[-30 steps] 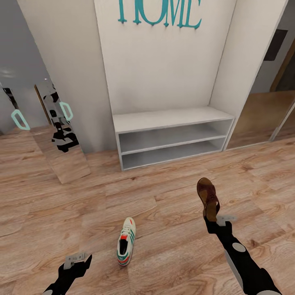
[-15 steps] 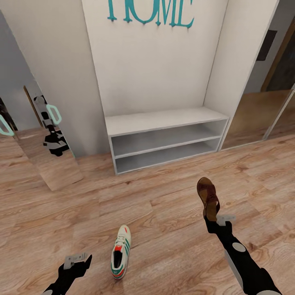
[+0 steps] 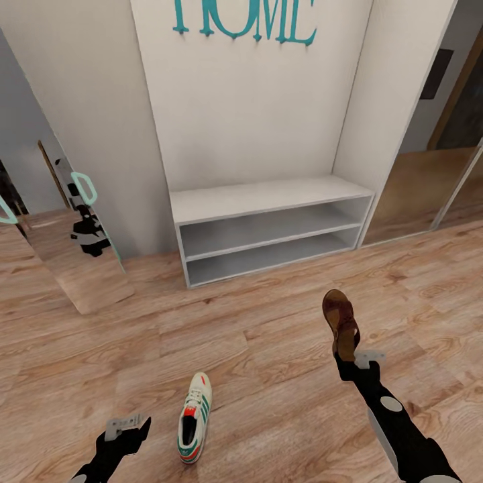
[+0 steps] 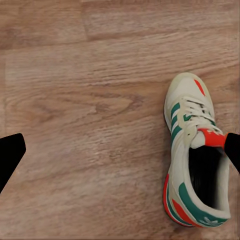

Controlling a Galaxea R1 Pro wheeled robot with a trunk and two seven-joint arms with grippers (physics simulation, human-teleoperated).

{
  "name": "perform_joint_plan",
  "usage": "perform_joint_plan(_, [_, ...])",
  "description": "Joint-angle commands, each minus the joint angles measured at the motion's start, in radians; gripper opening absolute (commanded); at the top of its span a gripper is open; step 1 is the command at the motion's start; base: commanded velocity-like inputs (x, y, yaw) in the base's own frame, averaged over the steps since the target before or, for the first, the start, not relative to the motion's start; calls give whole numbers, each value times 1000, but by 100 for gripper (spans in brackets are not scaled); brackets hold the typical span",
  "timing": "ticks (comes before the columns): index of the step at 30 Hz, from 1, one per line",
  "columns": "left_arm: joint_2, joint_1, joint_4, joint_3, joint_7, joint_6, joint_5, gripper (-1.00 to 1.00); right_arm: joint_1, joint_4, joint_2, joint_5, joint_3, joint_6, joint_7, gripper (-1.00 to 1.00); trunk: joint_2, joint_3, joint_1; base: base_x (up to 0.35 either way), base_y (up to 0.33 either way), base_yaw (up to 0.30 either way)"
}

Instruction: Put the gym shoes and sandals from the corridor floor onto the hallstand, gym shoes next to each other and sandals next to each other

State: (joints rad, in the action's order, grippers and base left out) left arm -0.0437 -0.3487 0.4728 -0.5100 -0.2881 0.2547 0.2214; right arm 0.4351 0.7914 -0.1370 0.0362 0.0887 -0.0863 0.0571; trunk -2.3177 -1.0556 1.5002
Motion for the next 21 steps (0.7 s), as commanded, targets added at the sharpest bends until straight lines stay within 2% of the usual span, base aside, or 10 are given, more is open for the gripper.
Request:
perform_joint_plan(1, [1,-1,0,-8,-6,5,10,100,1,-1,1,4,3,-3,6,-100,0,-1,0,208,-146,0])
perform_joint_plan(6, [2,-1,0,-8,-6,5,10,100,1,1,1,4,3,-2,6,-100,0,-1,0,134,-79,-77])
perform_joint_plan(11, [1,-1,0,-7,-8,5,10,100,1,2,1,4,3,-3,6,-100,0,-1,0,24,-10,-224])
perform_joint_plan(14, [1,-1,0,-7,-16,5,12,100,1,2,1,4,3,-2,6,-100,0,-1,0,4,-2,-76])
perform_joint_plan(19, [1,-1,-1,14,-19,5,55,100,1,2,1,4,3,-1,6,-100,0,-1,0,1,0,-18])
perform_joint_plan(21, [1,-1,-2,36,-20,5,81,100,1,2,1,3,3,-2,6,-100,0,-1,0,0,0,-5])
